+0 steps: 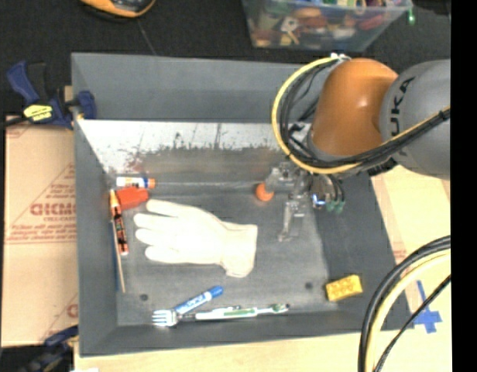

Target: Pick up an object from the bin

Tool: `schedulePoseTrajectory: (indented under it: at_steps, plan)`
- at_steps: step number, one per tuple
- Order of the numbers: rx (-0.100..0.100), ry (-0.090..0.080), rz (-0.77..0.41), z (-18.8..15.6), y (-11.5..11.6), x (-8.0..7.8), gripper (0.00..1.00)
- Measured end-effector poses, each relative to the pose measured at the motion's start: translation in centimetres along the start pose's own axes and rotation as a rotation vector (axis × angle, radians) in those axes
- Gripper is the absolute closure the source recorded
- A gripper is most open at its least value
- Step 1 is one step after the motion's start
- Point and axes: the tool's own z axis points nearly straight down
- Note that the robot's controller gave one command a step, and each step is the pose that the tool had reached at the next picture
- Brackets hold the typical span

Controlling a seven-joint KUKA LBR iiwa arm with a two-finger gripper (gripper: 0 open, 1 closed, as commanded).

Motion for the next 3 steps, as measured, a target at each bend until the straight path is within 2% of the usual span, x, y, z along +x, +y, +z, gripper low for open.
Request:
schedulePoseTrajectory:
  at_steps: [1,2,3]
  plan:
    - [0.001,-0.007,-0.001,-0.4,0.0,-0.2,0.00]
    - [-0.001,-0.008,0.039,9.9,3.4,-0.7,0.00]
    - [0.009,-0.020,-0.586,3.8,2.9,-0.8,0.00]
